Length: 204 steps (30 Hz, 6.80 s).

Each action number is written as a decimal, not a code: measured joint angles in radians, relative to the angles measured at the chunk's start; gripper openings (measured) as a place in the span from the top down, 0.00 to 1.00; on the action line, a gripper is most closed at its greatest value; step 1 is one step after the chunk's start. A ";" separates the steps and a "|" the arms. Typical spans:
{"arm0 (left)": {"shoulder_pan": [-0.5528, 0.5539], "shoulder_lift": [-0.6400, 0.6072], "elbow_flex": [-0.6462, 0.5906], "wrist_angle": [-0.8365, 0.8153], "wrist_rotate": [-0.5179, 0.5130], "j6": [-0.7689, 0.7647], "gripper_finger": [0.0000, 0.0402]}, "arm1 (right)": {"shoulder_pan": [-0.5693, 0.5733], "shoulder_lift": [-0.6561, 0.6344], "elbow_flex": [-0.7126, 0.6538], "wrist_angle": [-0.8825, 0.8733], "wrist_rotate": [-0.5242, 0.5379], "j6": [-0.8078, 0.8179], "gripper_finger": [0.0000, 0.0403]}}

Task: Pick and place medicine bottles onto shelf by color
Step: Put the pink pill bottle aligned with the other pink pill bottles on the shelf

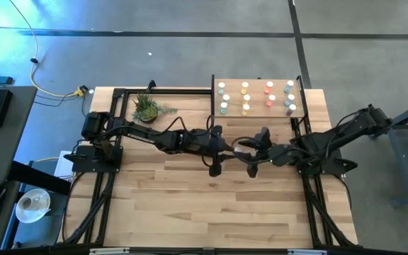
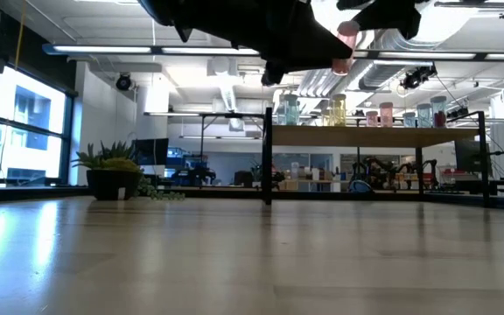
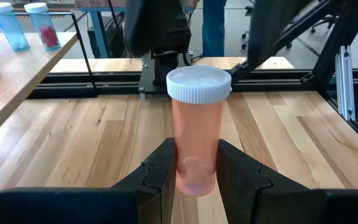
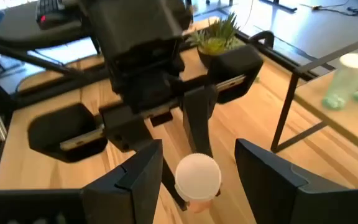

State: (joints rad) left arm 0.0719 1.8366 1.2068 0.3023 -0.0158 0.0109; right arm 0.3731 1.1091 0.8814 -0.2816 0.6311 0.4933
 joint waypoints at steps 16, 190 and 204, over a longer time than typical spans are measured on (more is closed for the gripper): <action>0.000 0.000 0.000 0.000 -0.002 0.000 0.78 | -0.001 0.048 0.000 -0.025 0.003 0.045 0.52; 0.004 -0.212 -0.314 0.114 0.012 -0.061 0.51 | -0.609 -0.069 0.001 -0.571 0.123 0.292 0.74; 0.004 -0.212 -0.314 0.113 0.012 -0.060 0.51 | -0.609 -0.068 0.000 -0.578 0.123 0.292 0.64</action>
State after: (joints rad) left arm 0.0757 1.6245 0.8928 0.4156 -0.0036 -0.0494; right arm -0.2359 1.0412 0.8810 -0.8591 0.7541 0.7853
